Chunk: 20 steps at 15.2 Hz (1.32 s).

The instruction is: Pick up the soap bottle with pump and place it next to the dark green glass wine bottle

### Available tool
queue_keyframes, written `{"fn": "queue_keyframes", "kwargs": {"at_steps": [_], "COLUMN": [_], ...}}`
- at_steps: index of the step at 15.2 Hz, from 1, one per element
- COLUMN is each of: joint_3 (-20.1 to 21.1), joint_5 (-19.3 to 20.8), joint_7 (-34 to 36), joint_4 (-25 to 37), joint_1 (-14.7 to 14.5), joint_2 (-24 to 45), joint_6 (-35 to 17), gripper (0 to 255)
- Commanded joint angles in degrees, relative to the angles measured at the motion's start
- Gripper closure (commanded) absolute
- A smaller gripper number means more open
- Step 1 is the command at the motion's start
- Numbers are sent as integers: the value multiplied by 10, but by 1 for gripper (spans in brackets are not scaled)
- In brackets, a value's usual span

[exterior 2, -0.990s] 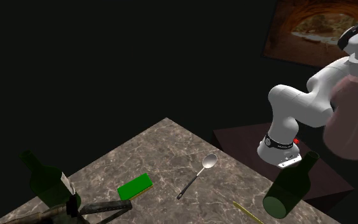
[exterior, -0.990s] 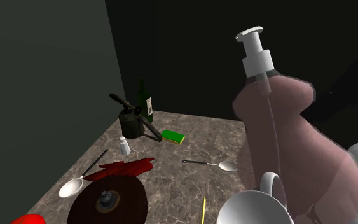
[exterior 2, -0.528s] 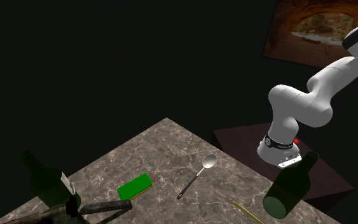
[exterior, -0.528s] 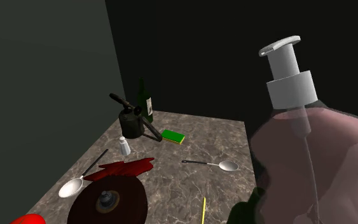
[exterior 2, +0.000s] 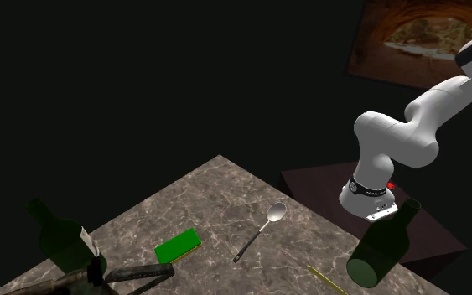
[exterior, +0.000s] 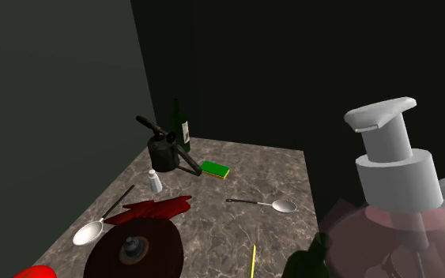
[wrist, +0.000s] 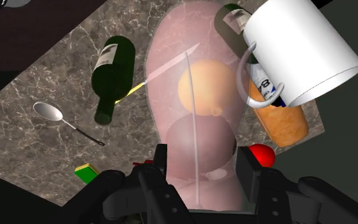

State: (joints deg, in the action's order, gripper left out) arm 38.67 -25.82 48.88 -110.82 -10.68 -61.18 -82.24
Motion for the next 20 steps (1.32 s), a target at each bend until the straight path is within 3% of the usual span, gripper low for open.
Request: {"fn": "queue_keyframes", "kwargs": {"at_steps": [1,20], "joint_3": [3,52], "joint_5": [-5,-61], "joint_7": [-1,-2], "joint_4": [-21,-195], "joint_1": [-5,-51], "joint_2": [-11,-96], "joint_6": [-12,-105], "gripper": [255,255]}}
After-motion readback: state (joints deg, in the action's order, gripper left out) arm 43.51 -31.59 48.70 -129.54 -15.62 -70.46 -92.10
